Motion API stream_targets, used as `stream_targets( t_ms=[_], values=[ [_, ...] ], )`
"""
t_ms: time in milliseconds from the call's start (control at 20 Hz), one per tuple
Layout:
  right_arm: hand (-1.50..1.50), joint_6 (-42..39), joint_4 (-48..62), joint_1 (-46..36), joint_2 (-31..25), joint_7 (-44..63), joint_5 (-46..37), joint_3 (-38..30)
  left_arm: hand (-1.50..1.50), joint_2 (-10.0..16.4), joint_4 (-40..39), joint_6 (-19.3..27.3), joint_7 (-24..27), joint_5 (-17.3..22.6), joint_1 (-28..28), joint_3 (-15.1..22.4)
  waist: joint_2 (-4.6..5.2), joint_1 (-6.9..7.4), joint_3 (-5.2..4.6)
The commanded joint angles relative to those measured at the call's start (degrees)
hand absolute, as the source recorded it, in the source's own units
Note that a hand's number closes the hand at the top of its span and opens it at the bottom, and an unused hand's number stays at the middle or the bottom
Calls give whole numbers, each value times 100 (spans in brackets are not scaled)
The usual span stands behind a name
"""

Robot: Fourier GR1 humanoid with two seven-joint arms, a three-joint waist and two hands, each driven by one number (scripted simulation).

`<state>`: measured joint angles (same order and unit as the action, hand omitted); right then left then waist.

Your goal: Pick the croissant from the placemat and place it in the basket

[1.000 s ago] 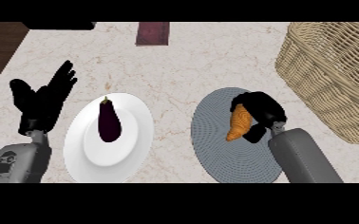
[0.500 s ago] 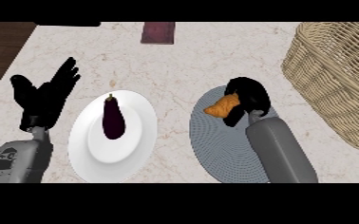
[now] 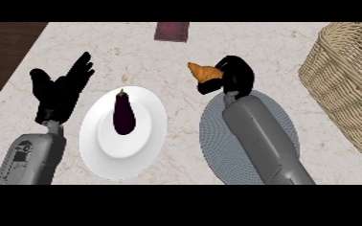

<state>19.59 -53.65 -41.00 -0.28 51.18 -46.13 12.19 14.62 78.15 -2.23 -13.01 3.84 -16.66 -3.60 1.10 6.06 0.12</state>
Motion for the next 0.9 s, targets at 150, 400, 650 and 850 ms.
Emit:
stream_targets(
  t_ms=[150, 400, 650, 850],
  values=[
    [150, 2326, -290, -886, 27, 302, 191, 615, 0, -48, -123, -107, 135, 35, 75, 23, -42, 8, -11],
    [150, 2553, 296, -2066, 27, 1640, -819, 1079, 0, 76, -228, 12, 43, -37, 77, -122, -113, -261, -29],
    [150, 2181, 722, -2790, 26, 2476, -1348, 908, 0, 26, 23, 87, -19, 56, 334, -221, -149, -392, -24],
    [150, 1997, 1311, -3372, 26, 2676, -1683, 437, 0, 79, 131, 73, -66, 15, 310, -207, -125, -400, -21]
  ],
)
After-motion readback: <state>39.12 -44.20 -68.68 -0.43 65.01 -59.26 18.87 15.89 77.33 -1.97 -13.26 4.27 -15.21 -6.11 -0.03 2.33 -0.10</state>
